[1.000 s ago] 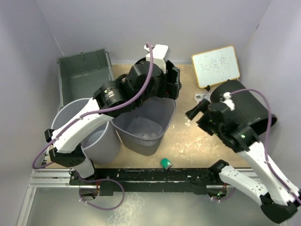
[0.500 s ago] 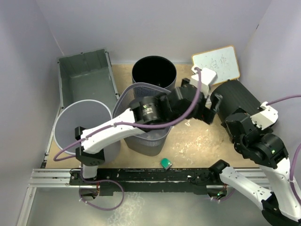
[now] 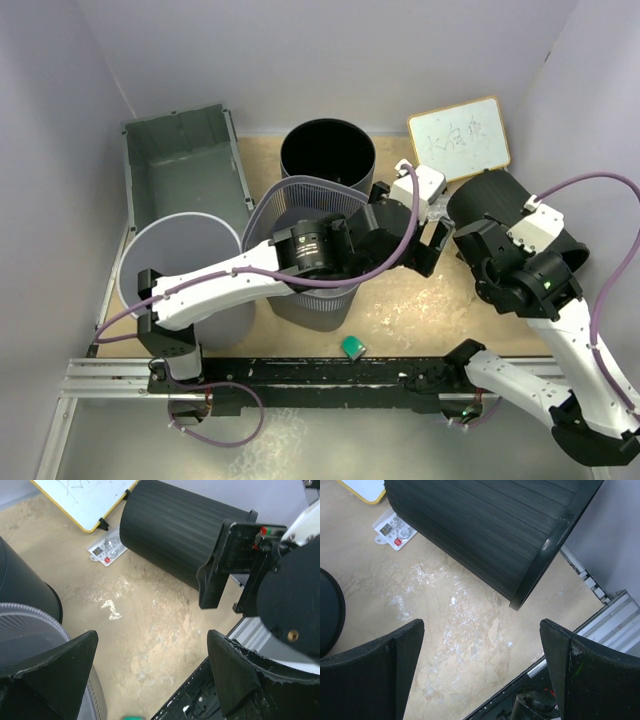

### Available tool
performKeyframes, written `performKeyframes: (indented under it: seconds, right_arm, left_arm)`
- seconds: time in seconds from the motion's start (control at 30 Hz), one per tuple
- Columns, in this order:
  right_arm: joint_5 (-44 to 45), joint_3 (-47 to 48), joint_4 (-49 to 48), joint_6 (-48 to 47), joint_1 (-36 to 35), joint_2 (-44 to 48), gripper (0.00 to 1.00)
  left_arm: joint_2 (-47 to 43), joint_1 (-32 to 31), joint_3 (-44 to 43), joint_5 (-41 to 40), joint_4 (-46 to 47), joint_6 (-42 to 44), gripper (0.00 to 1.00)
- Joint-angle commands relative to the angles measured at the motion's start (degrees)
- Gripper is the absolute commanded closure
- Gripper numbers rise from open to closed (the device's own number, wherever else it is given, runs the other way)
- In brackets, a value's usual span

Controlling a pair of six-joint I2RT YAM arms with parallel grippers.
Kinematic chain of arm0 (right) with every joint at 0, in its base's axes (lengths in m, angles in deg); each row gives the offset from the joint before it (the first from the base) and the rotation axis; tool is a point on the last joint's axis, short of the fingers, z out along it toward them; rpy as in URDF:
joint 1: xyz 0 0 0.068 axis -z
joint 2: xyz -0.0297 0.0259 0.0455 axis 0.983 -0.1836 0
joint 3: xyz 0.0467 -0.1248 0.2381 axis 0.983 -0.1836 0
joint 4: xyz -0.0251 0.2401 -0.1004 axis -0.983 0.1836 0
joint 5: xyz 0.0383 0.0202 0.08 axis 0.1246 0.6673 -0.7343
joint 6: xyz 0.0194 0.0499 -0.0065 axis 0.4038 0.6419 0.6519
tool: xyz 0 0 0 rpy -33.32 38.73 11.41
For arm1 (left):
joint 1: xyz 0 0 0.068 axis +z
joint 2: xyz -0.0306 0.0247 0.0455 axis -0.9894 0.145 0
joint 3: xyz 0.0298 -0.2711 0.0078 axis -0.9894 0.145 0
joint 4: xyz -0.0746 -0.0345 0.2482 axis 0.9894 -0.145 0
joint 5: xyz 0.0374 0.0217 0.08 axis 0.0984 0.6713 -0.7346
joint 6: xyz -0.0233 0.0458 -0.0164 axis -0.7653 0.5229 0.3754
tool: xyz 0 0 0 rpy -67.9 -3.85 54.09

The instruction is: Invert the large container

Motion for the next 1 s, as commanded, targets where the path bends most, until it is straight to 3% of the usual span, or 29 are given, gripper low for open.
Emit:
performKeyframes:
  seconds: [0.0,0.27,0.47,0.53,0.63,0.7,0.97]
  right_arm:
    - [1.9,-0.4,0.3,0.9,0.1,2.2,0.00]
    - [-0.8,-6.0,0.3,1.4,0.2,5.2,0.00]
    - [-3.8,-3.5,-8.6,-8.4,1.6,-0.1,0.00]
    - [-9.0,-1.9,-14.5,-16.8,6.5,-2.2,0.00]
    - [-27.3,-0.9,-24.7,-28.6,21.8,-4.9,0.00]
    - [-34.8,0.3,-27.4,-32.6,29.6,-6.7,0.00]
    - [-39.9,4.5,-27.4,-36.8,43.1,-11.4,0.00]
  left_arm:
    - [-6.2,-0.6,4.1,-1.6,6.2,-1.7,0.13]
    - [-12.9,-0.6,8.4,-10.0,9.6,-3.0,0.13]
    - [-9.6,1.4,-1.1,-11.9,4.4,-0.1,0.12]
    - [-9.0,1.8,-3.2,-12.0,3.4,0.6,0.12]
    - [-9.5,2.4,-3.3,-11.7,4.2,1.1,0.12]
    - [-9.9,2.7,-3.2,-11.3,4.8,1.3,0.12]
    - [-8.6,2.9,-2.8,-9.3,5.1,1.9,0.12]
